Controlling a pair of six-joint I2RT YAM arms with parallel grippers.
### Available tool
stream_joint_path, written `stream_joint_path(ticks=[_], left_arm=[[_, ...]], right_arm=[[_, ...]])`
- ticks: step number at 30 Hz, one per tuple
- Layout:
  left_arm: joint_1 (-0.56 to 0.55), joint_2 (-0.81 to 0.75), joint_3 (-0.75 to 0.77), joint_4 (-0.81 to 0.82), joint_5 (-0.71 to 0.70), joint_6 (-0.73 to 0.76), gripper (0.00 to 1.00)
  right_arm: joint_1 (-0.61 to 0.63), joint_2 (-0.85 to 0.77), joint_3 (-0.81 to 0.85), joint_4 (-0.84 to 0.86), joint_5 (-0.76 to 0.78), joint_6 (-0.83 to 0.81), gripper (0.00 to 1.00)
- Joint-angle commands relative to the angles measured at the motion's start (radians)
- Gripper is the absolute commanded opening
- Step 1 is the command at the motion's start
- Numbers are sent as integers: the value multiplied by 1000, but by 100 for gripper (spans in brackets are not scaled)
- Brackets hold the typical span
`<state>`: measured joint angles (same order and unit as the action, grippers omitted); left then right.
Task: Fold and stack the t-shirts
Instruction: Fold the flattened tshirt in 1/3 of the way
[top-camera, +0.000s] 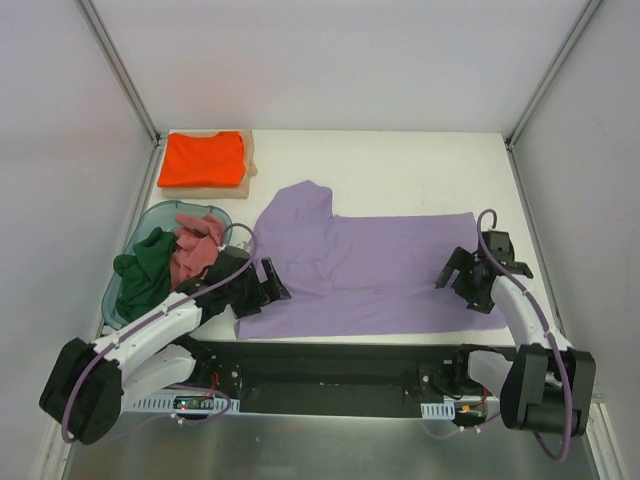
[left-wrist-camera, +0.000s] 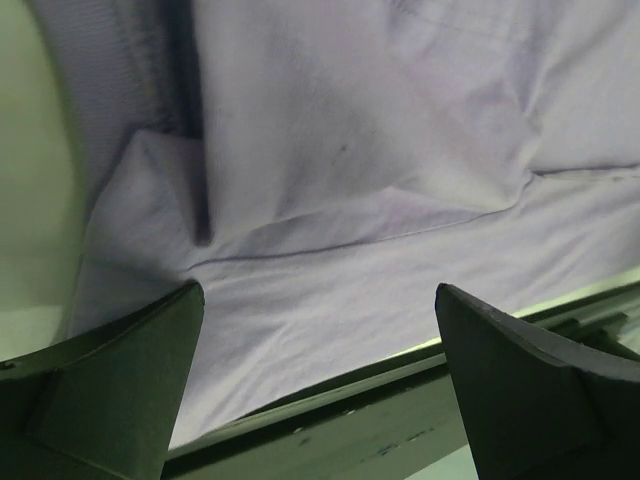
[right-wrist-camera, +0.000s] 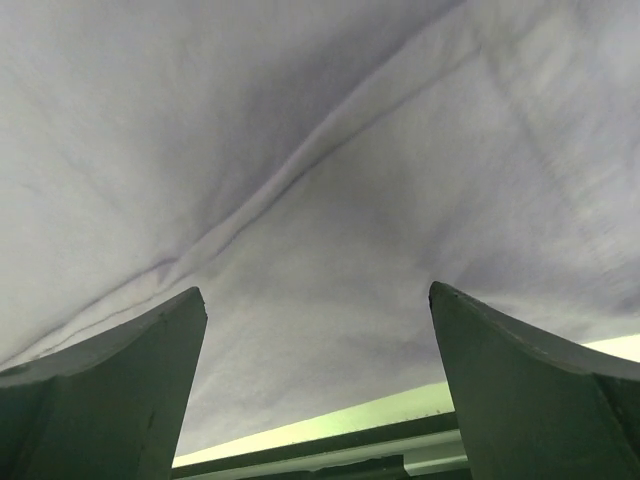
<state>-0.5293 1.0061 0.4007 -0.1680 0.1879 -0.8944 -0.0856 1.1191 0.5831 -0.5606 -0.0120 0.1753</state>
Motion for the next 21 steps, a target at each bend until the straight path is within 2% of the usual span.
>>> stream_joint_path(ticks=[1, 3, 5, 9, 13, 17, 21], left_arm=[[2, -116, 7, -269, -149, 63, 99], [2, -136, 38, -286, -147, 83, 99], [2, -142, 70, -286, -125, 116, 99], [0, -161, 101, -275, -102, 166, 99], [0, -222, 29, -124, 69, 166, 99], [-1, -259, -39, -21, 165, 169, 99], [-1, -268, -92, -25, 160, 158, 99]], right_arm=[[23, -102, 30, -53, -26, -32, 96], [84, -123, 69, -70, -11, -65, 96], [222, -142, 112, -49, -3, -89, 96], [484, -93, 161, 134, -116, -123, 96], [682, 123, 271, 315, -218, -137, 96], [823, 384, 472, 372, -264, -168, 99], [891, 620, 682, 298, -312, -223, 88]])
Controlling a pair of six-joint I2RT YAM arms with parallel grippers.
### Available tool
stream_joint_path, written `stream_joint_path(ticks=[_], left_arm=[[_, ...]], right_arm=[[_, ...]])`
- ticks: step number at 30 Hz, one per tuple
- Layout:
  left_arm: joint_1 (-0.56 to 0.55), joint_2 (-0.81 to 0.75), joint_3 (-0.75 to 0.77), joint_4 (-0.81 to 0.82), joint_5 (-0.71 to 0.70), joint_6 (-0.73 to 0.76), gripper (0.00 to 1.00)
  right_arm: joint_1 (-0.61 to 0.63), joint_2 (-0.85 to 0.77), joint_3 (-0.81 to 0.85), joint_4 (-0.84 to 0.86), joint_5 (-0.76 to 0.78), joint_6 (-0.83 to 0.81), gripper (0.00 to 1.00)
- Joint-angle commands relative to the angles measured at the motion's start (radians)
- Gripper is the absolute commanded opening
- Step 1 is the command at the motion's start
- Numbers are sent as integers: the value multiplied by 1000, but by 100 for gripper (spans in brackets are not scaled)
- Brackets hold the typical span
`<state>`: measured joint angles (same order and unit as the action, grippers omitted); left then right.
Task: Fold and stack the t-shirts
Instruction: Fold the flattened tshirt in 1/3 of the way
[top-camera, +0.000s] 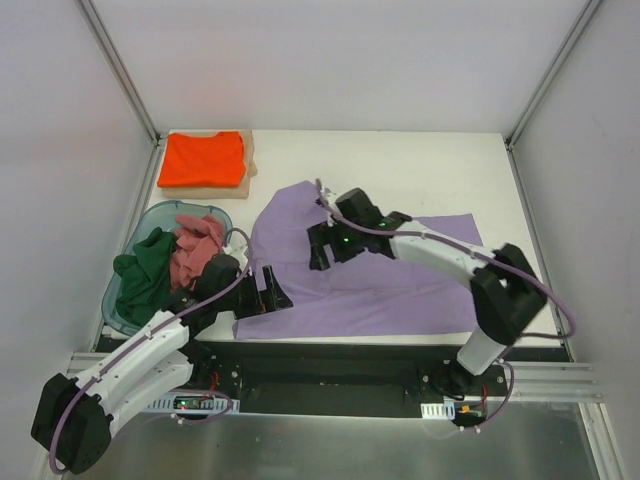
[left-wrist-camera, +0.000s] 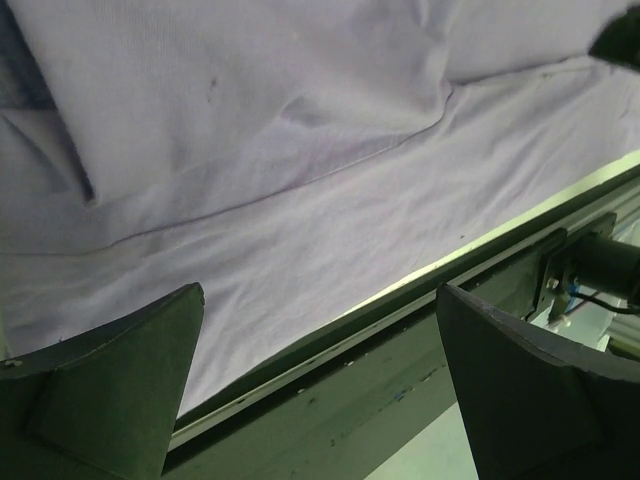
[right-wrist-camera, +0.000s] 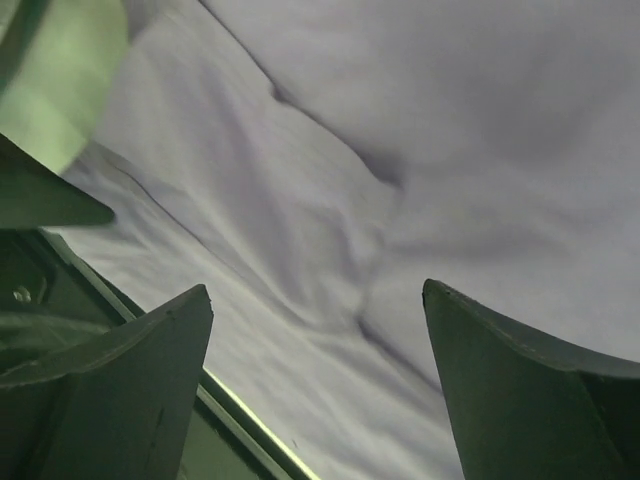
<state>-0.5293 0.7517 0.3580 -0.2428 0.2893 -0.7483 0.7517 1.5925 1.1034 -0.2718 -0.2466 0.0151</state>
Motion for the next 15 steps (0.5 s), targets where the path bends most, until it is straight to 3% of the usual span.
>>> stream_joint_path(ticks=[1, 8, 15], left_arm=[[-1, -15, -62, 45, 57, 6, 99], [-1, -9, -90, -50, -27, 0, 99], [-1, -46, -103, -72, -53, -2, 99]], right_arm=[[64, 188, 203, -1, -72, -57, 86], [90, 371, 351, -110, -43, -104, 73], [106, 422, 388, -173, 13, -158, 70]])
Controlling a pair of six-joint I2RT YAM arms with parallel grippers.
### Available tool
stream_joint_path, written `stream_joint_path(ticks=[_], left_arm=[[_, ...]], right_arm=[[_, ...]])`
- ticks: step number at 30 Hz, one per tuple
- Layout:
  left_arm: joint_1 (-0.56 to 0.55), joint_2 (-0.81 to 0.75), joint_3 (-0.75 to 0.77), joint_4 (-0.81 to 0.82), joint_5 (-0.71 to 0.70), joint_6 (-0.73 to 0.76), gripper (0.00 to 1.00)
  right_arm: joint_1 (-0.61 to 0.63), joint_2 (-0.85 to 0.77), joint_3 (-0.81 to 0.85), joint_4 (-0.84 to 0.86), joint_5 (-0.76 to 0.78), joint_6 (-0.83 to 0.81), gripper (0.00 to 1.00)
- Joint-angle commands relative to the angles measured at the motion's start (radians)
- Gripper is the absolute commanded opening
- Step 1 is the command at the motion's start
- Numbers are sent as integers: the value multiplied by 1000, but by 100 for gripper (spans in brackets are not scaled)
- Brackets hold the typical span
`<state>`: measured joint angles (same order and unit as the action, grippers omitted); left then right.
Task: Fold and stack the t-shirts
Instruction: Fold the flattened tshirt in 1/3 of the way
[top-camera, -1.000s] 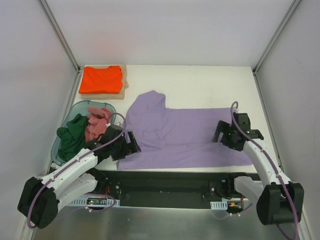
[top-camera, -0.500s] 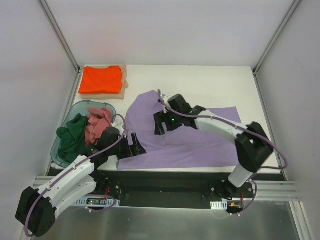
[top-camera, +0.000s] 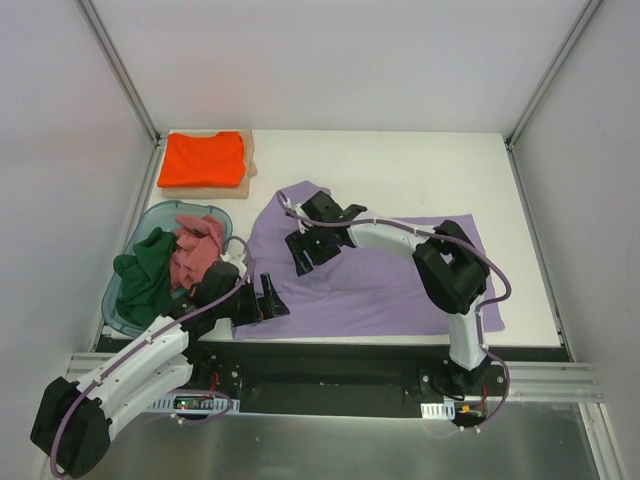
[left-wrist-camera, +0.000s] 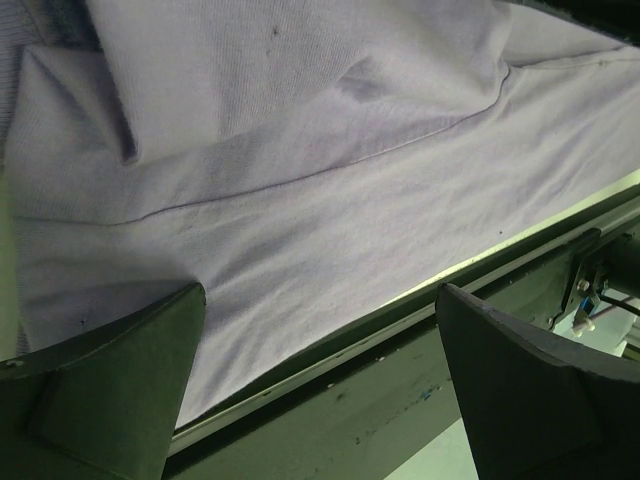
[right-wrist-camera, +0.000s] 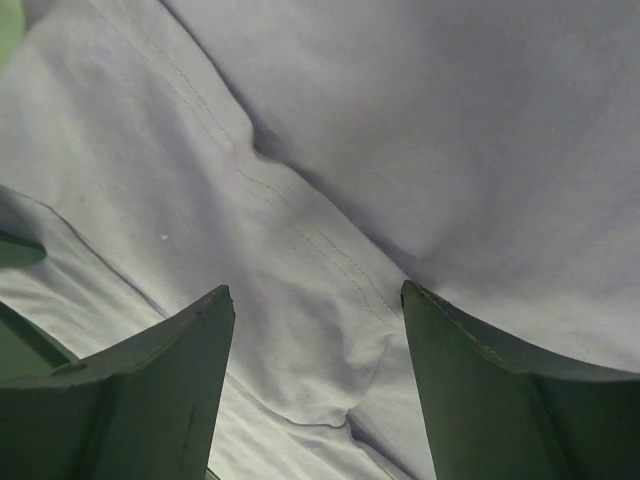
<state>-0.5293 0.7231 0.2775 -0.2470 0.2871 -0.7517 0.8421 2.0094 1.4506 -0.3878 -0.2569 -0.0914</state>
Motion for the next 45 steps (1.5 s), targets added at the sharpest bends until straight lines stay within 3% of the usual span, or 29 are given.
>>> stream_joint_path(ticks=[1, 4, 11, 18, 24, 28, 33, 43, 45], left_arm=[[-1, -20, -24, -69, -54, 2, 99], [-1, -24, -24, -74, -57, 2, 99], [-1, -16, -23, -77, -51, 8, 99], [-1, -14, -24, -81, -57, 11, 99], [-1, -17, -23, -86, -65, 11, 99], [-1, -14, -20, -92, -72, 9, 99], [-1, -8, -18, -91, -75, 8, 99], [-1, -8, -21, -98, -78, 6, 99], [-1, -10, -21, -98, -81, 8, 99]], right_arm=[[20, 5, 39, -60, 28, -60, 69], [32, 6, 36, -69, 62, -71, 65], [45, -3, 42, -86, 162, -96, 65], [66, -20, 44, -79, -10, -67, 62], [71, -20, 39, -77, -28, -41, 50], [75, -38, 16, -63, -50, -37, 35], [77, -51, 10, -56, 102, -16, 19], [84, 0, 19, -39, 137, -83, 28], [87, 3, 19, -36, 137, -82, 24]])
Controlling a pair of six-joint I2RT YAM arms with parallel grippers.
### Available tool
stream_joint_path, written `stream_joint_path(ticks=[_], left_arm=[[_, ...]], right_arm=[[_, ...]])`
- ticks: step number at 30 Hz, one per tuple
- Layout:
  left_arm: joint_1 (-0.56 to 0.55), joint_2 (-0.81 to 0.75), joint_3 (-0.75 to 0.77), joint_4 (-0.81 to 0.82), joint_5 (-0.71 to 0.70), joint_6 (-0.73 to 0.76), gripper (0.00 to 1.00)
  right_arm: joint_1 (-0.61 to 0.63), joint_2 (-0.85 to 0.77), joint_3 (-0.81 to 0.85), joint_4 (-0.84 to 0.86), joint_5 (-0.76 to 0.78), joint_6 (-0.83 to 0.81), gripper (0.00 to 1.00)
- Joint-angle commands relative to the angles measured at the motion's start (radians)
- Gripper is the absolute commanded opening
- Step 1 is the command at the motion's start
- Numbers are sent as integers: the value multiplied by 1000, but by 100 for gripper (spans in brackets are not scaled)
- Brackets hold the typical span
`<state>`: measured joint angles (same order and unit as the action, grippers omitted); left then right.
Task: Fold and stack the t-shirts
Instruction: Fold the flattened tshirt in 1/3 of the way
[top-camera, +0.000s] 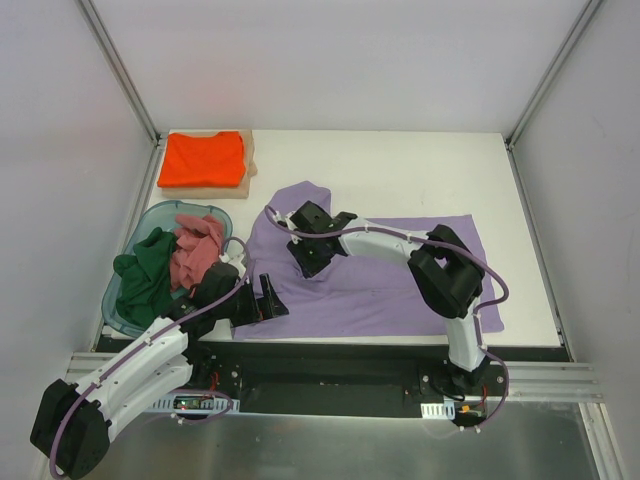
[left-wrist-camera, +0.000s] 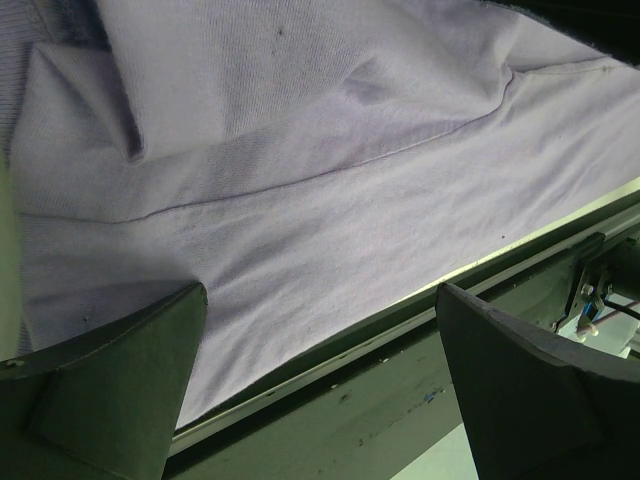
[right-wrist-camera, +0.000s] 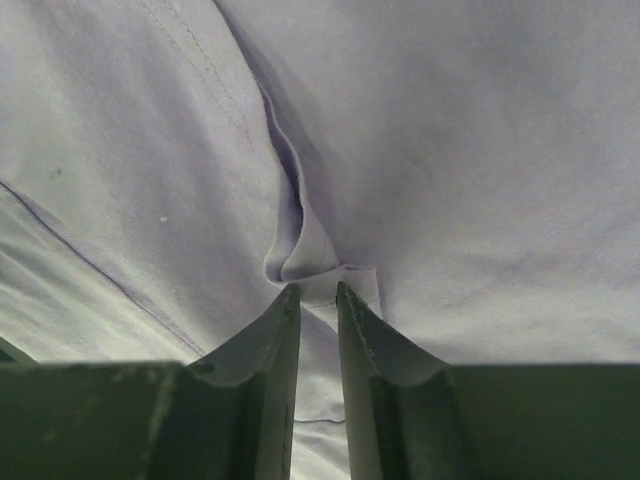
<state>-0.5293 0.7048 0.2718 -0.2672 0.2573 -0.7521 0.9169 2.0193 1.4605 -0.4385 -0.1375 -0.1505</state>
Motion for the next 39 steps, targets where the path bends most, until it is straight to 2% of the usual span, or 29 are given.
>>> stream_joint_path(ticks=[1, 5, 9, 14, 22, 23, 27, 28, 29, 33, 39], left_arm=[[-1, 10, -17, -78, -52, 7, 99], [-1, 13, -16, -83, -59, 7, 99], [-1, 12, -14, -90, -66, 4, 99], [-1, 13, -13, -98, -70, 4, 99], [-1, 10, -14, -107, -75, 2, 99], [-1, 9, -14, -107, -76, 3, 99], [-1, 9, -16, -107, -76, 0, 99], [-1, 9, -16, -107, -76, 2, 99], [-1, 7, -16, -109, -76, 2, 99], [-1, 9, -16, -107, -75, -1, 99], [-1, 5, -16, -110, -76, 0, 99]], right_arm=[[13, -7, 9, 20, 19, -21, 19], [19, -16, 8, 18, 36, -11, 1], [20, -73, -31, 61, 108, 0, 1], [22, -117, -58, 72, 355, 34, 1], [22, -133, -57, 47, 397, 51, 1], [22, -137, -60, 52, 357, 51, 2], [23, -159, -91, 108, 88, 2, 33], [25, -160, -95, 122, 47, -4, 45], [25, -163, -101, 135, 15, -4, 50], [27, -140, -94, 141, -10, -11, 57], [28, -65, -49, 96, 85, -26, 58]])
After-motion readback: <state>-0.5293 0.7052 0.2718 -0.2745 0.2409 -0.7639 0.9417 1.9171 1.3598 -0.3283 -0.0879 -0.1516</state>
